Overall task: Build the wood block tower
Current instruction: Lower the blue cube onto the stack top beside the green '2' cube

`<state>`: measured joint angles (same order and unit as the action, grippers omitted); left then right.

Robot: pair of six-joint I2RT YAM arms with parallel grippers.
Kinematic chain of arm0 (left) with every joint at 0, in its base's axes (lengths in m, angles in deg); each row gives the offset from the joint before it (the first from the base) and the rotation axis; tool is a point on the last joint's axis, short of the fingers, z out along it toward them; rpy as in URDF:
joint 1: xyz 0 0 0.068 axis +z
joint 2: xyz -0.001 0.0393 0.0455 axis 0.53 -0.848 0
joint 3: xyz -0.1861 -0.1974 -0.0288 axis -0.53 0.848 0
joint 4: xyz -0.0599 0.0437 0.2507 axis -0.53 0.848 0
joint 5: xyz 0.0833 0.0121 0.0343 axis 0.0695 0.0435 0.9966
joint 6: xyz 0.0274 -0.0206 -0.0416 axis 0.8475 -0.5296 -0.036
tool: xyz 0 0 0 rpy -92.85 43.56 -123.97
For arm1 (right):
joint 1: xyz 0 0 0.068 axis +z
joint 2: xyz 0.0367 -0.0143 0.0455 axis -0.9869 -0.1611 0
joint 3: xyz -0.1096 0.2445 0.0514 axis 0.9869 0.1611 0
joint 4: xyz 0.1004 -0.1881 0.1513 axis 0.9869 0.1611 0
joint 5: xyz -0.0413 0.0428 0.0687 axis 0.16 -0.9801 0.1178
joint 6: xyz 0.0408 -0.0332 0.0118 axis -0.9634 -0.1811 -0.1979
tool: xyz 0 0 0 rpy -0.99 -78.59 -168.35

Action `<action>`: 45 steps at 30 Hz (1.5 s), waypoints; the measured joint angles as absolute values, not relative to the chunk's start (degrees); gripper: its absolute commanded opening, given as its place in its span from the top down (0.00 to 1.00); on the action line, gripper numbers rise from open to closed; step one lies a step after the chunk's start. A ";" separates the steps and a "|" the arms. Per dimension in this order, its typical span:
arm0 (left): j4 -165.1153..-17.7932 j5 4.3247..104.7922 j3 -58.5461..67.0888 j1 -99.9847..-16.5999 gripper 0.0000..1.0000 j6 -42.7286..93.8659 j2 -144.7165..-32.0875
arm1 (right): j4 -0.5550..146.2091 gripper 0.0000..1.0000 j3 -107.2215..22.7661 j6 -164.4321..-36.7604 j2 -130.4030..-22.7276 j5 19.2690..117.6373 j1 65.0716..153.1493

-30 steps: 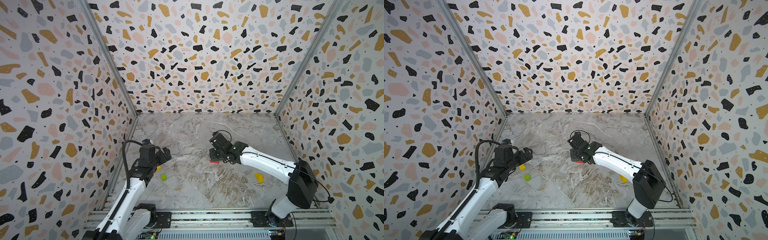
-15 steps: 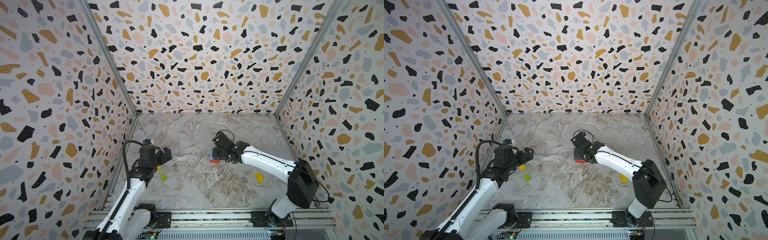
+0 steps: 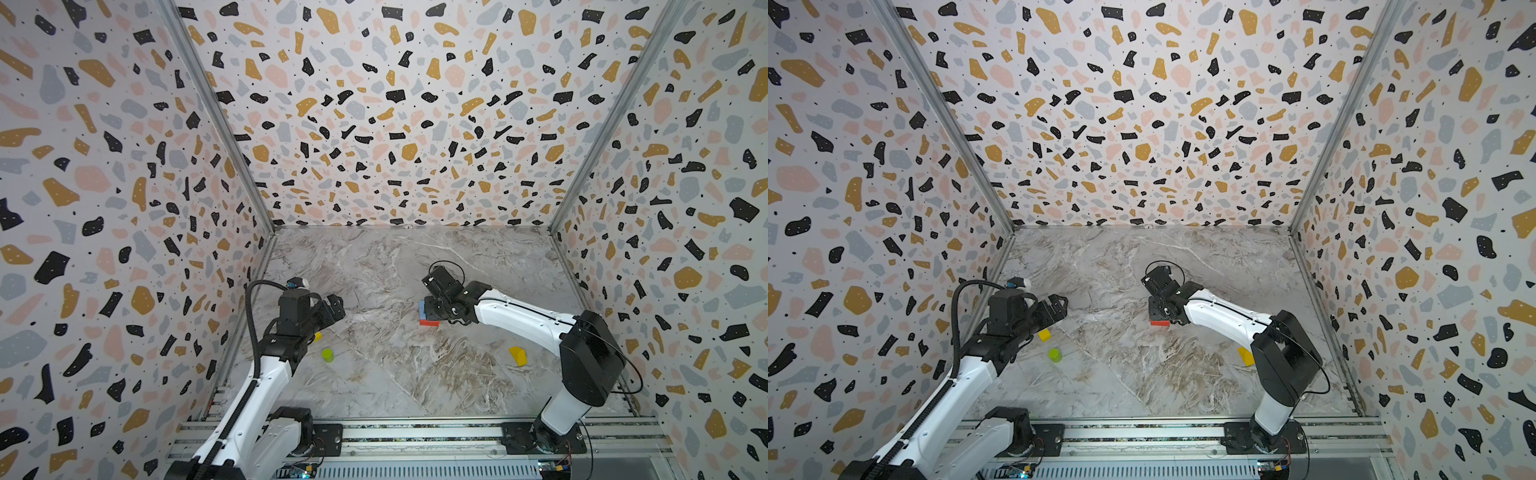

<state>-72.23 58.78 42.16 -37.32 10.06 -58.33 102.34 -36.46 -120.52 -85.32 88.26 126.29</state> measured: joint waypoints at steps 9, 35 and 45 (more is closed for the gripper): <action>-72.25 58.50 42.19 -37.32 0.00 10.06 -58.33 | 101.97 0.79 -37.53 -120.33 -86.19 88.11 126.09; -72.30 58.41 42.27 -37.32 0.00 10.06 -58.33 | 101.91 0.76 -38.93 -119.85 -87.83 87.06 125.30; -72.27 58.41 42.71 -37.32 0.00 10.06 -58.33 | 101.45 0.64 -38.93 -119.82 -87.83 86.80 125.30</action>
